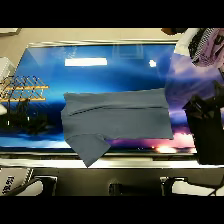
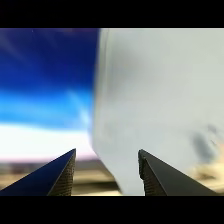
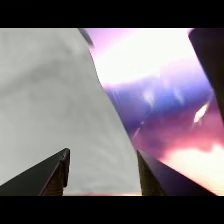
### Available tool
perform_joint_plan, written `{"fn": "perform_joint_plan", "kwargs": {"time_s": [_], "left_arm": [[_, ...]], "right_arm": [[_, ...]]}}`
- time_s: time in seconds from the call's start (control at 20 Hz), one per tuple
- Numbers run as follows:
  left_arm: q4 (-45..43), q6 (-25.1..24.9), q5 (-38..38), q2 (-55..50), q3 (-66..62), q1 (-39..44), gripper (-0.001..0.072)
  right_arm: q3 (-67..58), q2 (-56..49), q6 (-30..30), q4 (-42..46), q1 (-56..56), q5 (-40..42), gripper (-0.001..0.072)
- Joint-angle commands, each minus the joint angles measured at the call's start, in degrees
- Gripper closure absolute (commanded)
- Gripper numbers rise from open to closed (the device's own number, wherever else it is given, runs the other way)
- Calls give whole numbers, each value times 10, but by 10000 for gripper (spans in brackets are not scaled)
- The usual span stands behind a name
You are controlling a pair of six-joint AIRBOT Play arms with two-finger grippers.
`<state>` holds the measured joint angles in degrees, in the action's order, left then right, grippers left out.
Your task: Fold the clothes and pants, and hang the long-sleeved shirts on hangers.
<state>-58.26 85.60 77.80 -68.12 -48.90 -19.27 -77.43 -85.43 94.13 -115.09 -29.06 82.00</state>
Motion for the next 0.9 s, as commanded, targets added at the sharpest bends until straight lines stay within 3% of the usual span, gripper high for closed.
{"fn": "perform_joint_plan", "kwargs": {"time_s": [0.0, 0.25, 0.35, 0.7, 0.85], "left_arm": [[120, 10, -58, 139, 209, -16, 248], [189, 14, -113, 197, 347, 24, 249], [191, 15, -137, 196, 356, 58, 249], [194, 90, -250, 176, 356, 182, 250], [226, 89, -283, 141, 356, 226, 250]], "right_arm": [[136, 82, 18, -35, -24, -36, 231], [180, 107, 17, -47, -24, -28, 232], [181, 107, 16, -57, -24, -21, 232], [181, 107, 14, -73, -24, -8, 232], [181, 107, 14, -75, -24, -9, 232]]}}
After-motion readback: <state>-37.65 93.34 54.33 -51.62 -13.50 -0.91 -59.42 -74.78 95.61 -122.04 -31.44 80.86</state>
